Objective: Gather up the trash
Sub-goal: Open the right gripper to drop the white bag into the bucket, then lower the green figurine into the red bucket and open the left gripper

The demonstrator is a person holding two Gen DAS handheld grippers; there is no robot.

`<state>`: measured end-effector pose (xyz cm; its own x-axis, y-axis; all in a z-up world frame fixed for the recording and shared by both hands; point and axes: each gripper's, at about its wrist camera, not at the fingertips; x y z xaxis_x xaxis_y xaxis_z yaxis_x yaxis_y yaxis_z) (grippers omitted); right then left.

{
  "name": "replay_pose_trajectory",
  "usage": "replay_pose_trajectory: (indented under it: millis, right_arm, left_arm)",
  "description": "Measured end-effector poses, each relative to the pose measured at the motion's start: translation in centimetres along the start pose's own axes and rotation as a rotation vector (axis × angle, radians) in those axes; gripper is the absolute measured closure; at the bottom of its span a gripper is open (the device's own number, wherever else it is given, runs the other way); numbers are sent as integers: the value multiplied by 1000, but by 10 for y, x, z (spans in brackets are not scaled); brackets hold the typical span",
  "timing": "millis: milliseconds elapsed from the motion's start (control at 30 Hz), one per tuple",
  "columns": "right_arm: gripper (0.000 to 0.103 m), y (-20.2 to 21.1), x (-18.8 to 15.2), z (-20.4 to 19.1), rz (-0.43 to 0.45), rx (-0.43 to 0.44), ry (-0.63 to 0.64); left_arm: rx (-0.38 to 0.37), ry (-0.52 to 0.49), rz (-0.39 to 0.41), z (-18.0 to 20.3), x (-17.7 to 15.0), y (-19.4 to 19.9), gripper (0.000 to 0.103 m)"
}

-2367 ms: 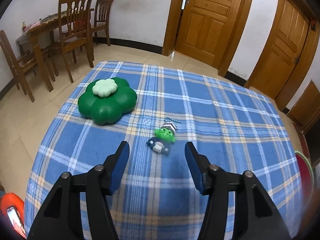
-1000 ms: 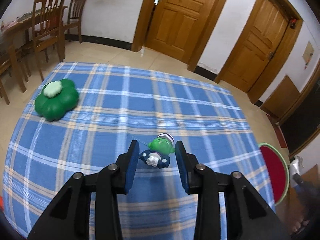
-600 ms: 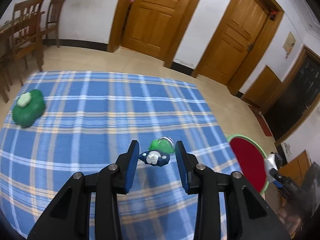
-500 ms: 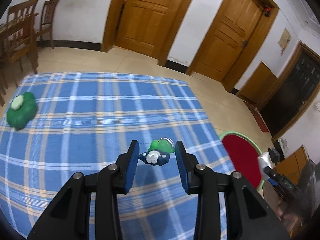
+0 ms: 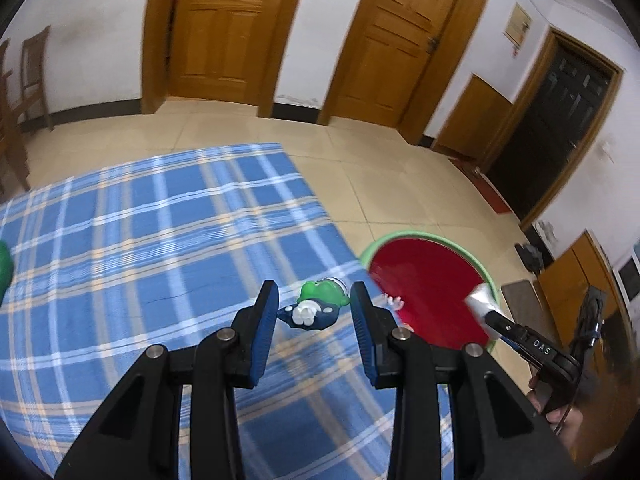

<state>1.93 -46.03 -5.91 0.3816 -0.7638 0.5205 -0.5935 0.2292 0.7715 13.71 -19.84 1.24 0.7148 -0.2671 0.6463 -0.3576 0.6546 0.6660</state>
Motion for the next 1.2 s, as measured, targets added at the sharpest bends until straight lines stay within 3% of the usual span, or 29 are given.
replay_pose_trajectory:
  millis: [467, 733, 933, 1200]
  right_arm:
    - [34, 18, 13, 14, 38, 2, -38]
    - [31, 17, 15, 22, 31, 21, -69]
    - [30, 17, 15, 28, 31, 16, -85]
    - [25, 23, 14, 22, 38, 10, -68]
  left_arm:
    - [-70, -126, -96, 64, -1, -56, 66]
    - [-107, -177, -159, 88, -8, -88, 66]
    - [-102, -200, -140, 94, -7, -90, 66]
    - [-57, -153, -129, 86, -8, -82, 50]
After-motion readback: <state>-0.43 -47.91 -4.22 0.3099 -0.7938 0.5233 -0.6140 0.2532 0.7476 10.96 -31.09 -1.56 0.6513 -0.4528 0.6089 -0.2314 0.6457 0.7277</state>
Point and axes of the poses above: each gripper's, at about its wrist camera, not at the fingertips, and y roughly against the way its jaws point, z to its right, x to its top, and after that the axes turned 8 degrees about -x, right-handed
